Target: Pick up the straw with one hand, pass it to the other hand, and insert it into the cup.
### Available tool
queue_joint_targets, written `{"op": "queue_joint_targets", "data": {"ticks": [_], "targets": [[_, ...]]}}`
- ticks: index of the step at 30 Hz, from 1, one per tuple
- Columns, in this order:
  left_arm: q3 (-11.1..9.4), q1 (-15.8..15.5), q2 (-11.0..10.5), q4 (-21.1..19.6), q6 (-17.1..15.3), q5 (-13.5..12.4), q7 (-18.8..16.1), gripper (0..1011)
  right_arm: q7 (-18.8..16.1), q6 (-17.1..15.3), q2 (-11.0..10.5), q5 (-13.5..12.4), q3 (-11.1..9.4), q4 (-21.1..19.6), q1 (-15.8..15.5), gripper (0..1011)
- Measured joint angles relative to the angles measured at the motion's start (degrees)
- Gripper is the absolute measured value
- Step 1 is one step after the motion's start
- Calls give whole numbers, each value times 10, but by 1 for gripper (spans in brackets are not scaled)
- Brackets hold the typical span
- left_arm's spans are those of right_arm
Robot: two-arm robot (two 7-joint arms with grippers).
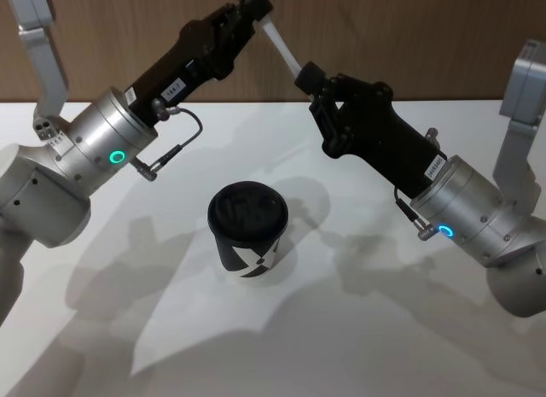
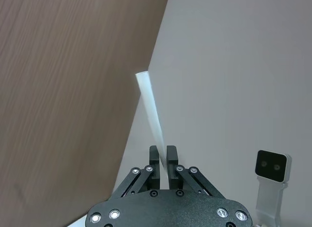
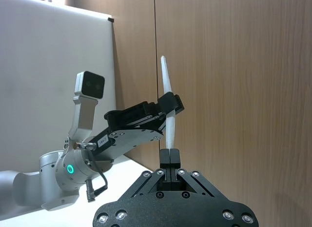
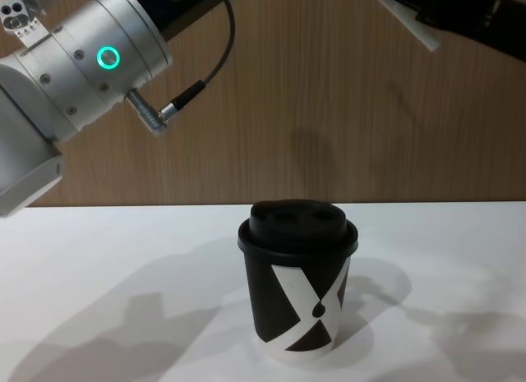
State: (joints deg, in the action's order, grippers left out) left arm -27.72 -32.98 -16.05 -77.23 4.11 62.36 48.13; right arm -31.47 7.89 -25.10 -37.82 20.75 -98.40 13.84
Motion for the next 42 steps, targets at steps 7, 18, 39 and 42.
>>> {"op": "queue_joint_targets", "data": {"ticks": [7,18,39,42], "targets": [[-2,1,-4,-3,4,0,-6,63,0,0,0,0,0,0,0,1],[-4,2,-8,-6,11,0,-16,5,0,0,0,0,0,0,0,226],[-17,12,-50,-49,10,-55,-60,5,0,0,0,0,0,0,0,888],[-19,16,-60,-60,5,-69,-71,5,0,0,0,0,0,0,0,936]]}}
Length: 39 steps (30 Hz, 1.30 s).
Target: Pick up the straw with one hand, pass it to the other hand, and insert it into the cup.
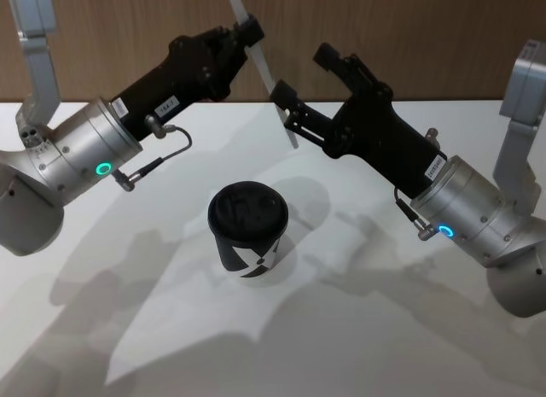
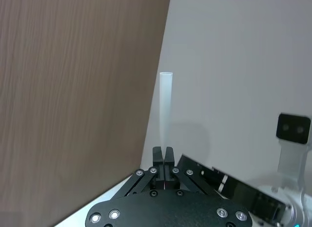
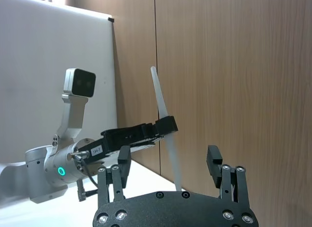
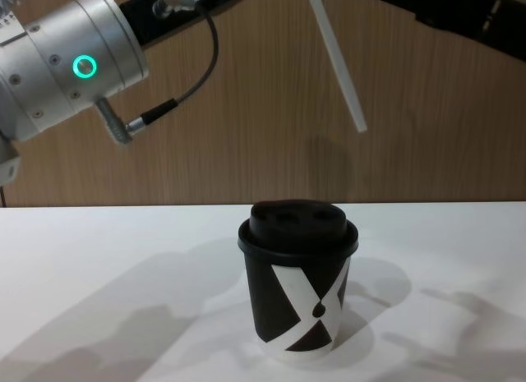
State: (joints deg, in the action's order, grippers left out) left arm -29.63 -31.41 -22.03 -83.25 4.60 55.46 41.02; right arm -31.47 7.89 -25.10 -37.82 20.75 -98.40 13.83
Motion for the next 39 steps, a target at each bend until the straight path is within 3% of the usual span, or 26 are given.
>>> {"op": "queue_joint_targets", "data": {"ticks": [3,15,39], "targets": [[-1,4,-10,-11,-4,-11,-9,5,0,0,0,0,0,0,0,1001],[4,20,-38,-43,-18,-37,-34,5,0,0,0,0,0,0,0,1001],[7,21,-58,-49,-56,-44,-50,4,0,0,0,0,0,0,0,1001]]}}
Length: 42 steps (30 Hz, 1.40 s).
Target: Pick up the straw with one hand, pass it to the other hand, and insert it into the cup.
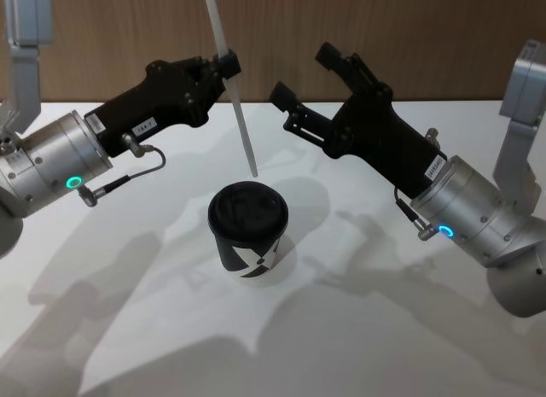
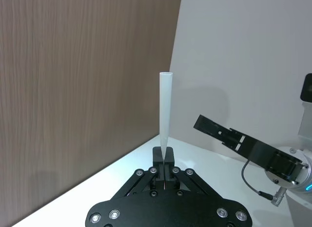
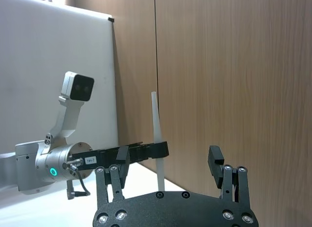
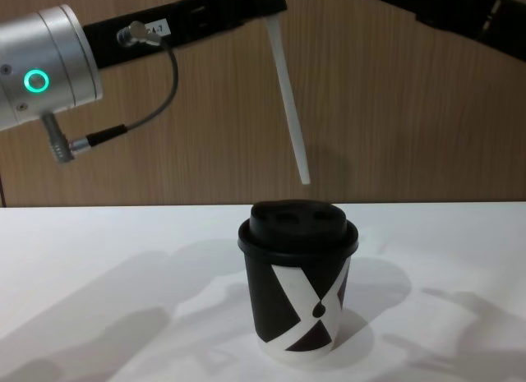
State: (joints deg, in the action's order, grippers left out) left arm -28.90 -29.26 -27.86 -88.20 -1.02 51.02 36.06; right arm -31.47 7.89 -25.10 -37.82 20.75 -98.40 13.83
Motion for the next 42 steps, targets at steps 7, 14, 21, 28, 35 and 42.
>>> {"op": "queue_joint_targets", "data": {"ticks": [7,14,21,28,35,42], "targets": [[-6,-7,0,9,-14,5,0,5,0,0,0,0,0,0,0,1001],[-13,-13,1,18,-22,13,8,5,0,0,0,0,0,0,0,1001],[-17,-17,3,23,-27,23,17,6,0,0,0,0,0,0,0,1001],[-20,-21,4,26,-32,33,25,5,0,0,0,0,0,0,0,1001],[-26,-26,4,31,-38,41,33,5,0,0,0,0,0,0,0,1001],[-32,-31,4,35,-43,46,38,5,0,0,0,0,0,0,0,1001]]}}
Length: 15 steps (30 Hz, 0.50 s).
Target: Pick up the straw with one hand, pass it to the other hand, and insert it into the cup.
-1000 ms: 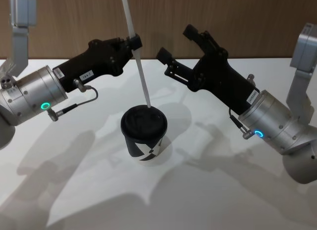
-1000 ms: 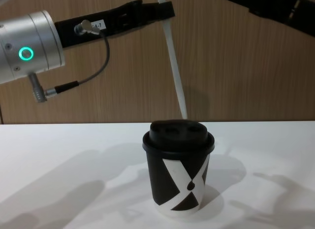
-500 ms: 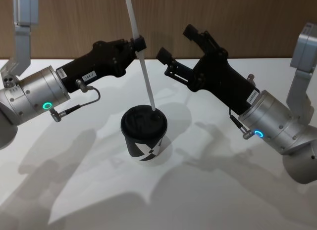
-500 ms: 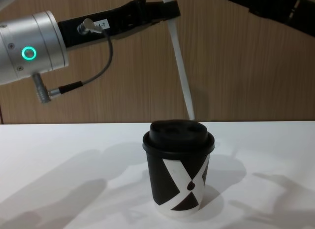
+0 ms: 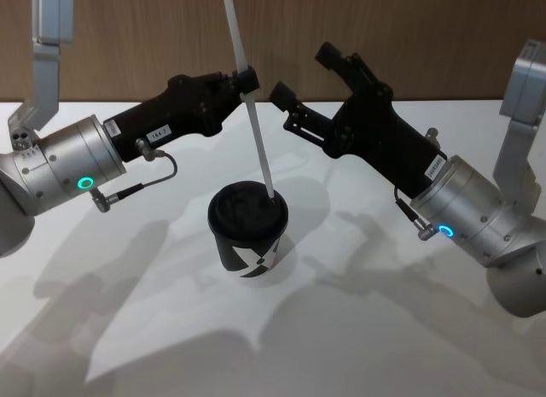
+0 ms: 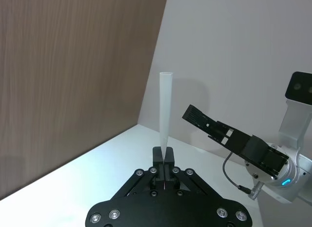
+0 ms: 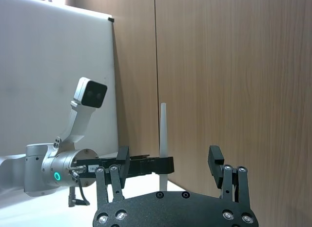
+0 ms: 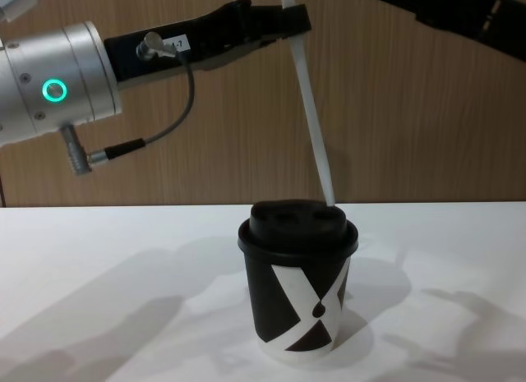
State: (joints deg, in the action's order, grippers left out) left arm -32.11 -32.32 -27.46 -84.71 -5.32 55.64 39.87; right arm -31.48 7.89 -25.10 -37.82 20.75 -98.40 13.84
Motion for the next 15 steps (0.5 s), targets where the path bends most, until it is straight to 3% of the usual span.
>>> {"op": "queue_joint_targets", "data": {"ticks": [15], "targets": [[-11,-7,-4,2,-2,-1,-1,4,0,0,0,0,0,0,0,1001]]}}
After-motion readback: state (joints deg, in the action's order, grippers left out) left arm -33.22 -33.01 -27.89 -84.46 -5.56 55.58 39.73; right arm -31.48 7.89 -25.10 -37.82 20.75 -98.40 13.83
